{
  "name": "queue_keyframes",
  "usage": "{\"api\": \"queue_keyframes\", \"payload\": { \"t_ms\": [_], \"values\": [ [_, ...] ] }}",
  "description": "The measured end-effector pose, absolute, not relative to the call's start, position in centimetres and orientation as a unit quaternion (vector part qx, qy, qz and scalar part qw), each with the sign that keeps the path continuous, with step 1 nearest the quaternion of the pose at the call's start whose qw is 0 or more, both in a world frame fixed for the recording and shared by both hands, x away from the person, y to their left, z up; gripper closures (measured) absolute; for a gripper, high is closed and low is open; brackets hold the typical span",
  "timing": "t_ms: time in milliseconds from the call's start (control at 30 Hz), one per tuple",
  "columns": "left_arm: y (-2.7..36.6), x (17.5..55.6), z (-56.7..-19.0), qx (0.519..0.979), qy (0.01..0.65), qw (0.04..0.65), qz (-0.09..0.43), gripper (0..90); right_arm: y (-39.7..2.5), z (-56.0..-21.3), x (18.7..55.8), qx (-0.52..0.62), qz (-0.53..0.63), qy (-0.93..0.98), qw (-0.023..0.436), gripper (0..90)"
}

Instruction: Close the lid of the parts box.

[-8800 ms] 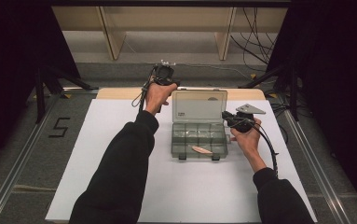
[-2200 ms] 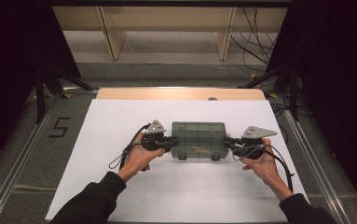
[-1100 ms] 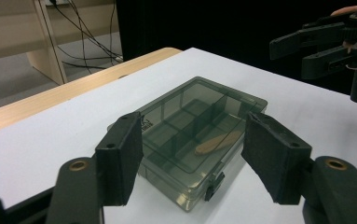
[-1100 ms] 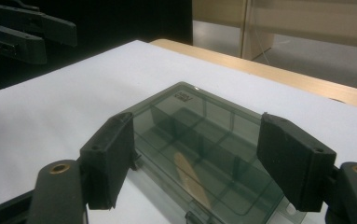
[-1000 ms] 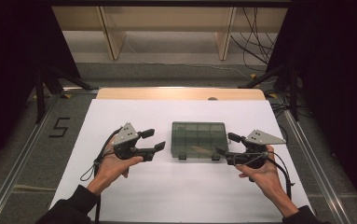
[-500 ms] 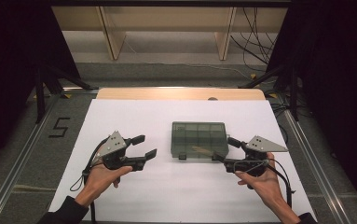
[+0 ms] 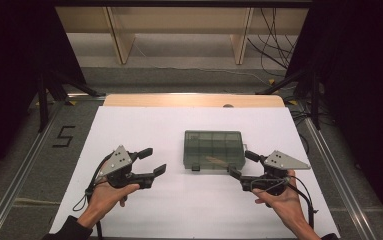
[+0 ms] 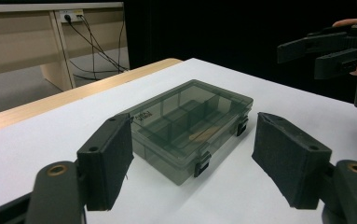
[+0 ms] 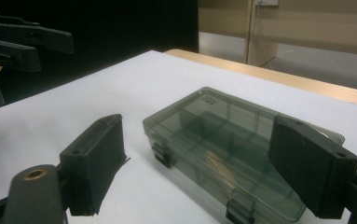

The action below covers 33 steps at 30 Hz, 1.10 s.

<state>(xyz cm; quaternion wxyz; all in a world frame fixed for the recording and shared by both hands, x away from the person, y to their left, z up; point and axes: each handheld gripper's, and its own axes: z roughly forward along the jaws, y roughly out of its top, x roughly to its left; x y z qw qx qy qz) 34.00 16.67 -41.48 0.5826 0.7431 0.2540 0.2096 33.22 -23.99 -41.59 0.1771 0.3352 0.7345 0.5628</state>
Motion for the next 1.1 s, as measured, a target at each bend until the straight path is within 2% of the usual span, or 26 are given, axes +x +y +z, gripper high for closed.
{"api": "queue_keyframes", "payload": {
  "t_ms": [133, 167, 200, 267, 1100],
  "values": [
    [17.0, 34.2, -41.3, 0.752, 0.226, 0.575, 0.23, 27.0, -24.0, -41.6, 32.9, 0.333, 0.563, 0.735, 0.176, 18.9],
    [16.9, 33.8, -41.4, 0.744, 0.249, 0.581, 0.215, 26.8, -24.0, -41.6, 32.8, 0.335, 0.556, 0.741, 0.176, 18.9],
    [17.1, 34.0, -41.4, 0.749, 0.226, 0.582, 0.224, 26.4, -24.0, -41.6, 32.7, 0.335, 0.557, 0.74, 0.174, 18.9],
    [16.9, 33.5, -41.4, 0.744, 0.252, 0.581, 0.212, 25.5, -24.0, -41.7, 32.6, 0.332, 0.556, 0.741, 0.174, 18.9],
    [16.8, 33.2, -41.6, 0.739, 0.252, 0.588, 0.212, 22.8, -24.1, -41.7, 32.3, 0.33, 0.567, 0.734, 0.177, 16.8]
  ]
}}
